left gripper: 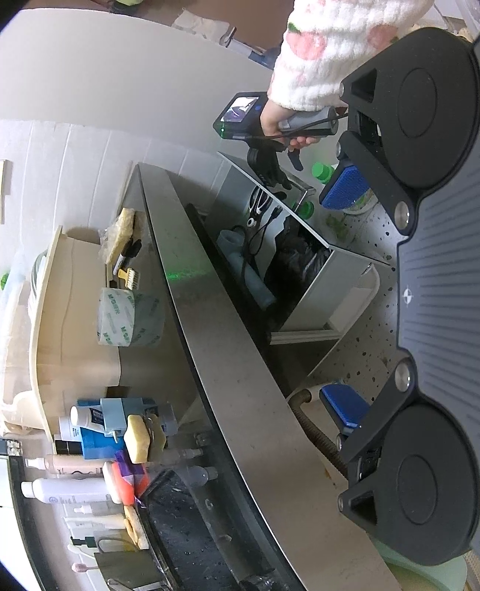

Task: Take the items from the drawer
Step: 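Keep pulling the drawer with the right tool until fully open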

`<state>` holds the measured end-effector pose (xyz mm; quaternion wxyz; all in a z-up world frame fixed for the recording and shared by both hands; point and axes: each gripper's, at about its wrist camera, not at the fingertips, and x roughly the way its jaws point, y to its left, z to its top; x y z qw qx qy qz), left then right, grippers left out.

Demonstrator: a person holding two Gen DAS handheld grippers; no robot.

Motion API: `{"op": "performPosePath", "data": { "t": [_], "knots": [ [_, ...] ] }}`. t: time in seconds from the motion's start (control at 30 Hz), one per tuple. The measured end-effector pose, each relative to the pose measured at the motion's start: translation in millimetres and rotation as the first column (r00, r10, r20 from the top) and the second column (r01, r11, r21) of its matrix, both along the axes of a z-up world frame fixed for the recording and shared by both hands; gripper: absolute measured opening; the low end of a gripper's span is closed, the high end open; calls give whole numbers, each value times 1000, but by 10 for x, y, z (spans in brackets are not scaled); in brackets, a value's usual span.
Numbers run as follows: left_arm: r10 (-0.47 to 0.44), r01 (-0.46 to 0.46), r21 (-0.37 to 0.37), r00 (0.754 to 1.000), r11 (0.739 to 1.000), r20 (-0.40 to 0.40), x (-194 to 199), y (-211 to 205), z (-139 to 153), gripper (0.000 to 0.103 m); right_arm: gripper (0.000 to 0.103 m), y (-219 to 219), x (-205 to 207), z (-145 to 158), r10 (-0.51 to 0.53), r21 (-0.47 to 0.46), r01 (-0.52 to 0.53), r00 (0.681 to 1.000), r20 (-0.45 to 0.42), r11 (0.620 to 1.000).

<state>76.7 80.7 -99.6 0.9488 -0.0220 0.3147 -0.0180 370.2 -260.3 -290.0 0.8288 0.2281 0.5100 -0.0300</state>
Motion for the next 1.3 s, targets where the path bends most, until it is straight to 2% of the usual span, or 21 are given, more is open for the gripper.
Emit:
{"op": "performPosePath", "data": {
  "t": [0.33,1.3],
  "knots": [
    [-18,18,-25,1000,1000,2,-1,-18,-6,102,39,-44,-47,16,9,-4,-9,1000,-11,1000],
    [-46,46,-16,999,999,3,-54,-131,-8,102,39,-114,-127,101,-2,-7,2,999,-33,1000]
  ]
}}
